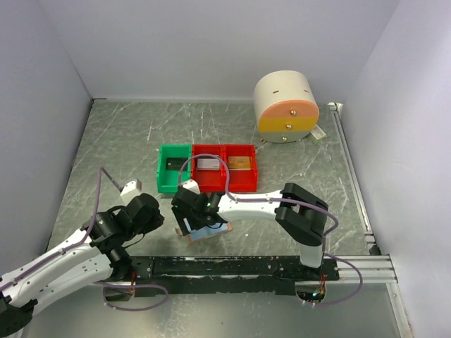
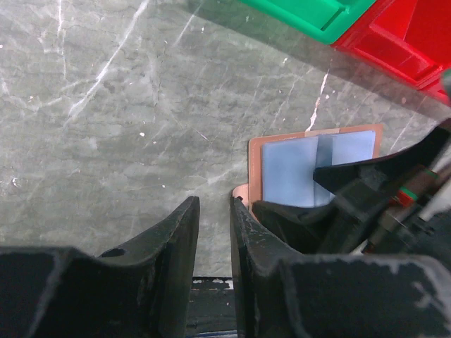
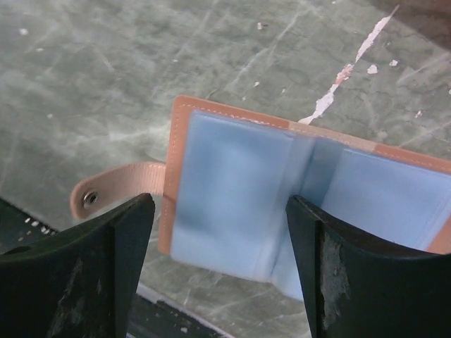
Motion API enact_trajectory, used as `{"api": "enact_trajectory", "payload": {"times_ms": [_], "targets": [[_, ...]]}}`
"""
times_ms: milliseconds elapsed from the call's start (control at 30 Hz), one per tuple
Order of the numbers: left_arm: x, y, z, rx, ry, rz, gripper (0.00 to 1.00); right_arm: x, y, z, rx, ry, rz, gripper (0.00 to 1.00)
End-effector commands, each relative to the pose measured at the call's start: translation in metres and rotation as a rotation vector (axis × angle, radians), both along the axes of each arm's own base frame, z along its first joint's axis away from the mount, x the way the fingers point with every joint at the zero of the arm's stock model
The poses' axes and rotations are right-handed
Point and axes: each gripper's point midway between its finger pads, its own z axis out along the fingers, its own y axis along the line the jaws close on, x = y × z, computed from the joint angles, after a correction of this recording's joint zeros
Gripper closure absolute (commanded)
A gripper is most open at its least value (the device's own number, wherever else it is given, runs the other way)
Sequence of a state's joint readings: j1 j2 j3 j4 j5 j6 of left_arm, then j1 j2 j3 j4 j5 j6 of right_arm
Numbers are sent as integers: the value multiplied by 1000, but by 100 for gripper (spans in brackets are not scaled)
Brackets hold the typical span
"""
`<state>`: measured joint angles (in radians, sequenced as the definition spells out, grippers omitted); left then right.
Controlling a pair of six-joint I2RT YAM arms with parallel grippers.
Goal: Take the credit cards out of the card holder
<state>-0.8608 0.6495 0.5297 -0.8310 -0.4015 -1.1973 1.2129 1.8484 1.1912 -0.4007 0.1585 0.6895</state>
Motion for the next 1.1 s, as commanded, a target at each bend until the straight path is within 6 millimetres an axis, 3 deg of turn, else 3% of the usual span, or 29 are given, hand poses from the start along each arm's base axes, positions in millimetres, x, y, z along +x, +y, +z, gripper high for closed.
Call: {"api": "enact_trajectory", "payload": {"times_ms": [0, 133, 300, 500, 667, 867, 933, 1067], "targets": [[3, 6, 14, -20, -41, 44, 64, 3, -15, -23, -127, -17, -19, 23], [4, 5, 16, -28, -50, 37, 64, 2, -29, -41, -228, -35, -48, 26], [4, 4, 16, -23, -52, 30, 64, 0, -29, -47, -229, -19, -54, 40], [4, 3, 16, -24, -55, 14, 64, -1, -24, -44, -141, 28, -70, 62], [4, 1, 16, -22, -56, 1, 64, 3, -26, -38, -68, 64, -89, 64], [5, -1, 17, -17, -60, -13, 64, 0, -16, -27, 94, 147, -94, 77], [5, -1, 17, -17, -61, -18, 64, 2, -17, -26, 104, 153, -91, 73], [6, -6, 18, -19, -69, -50, 62, 6, -8, -6, 137, 137, -54, 53]]}}
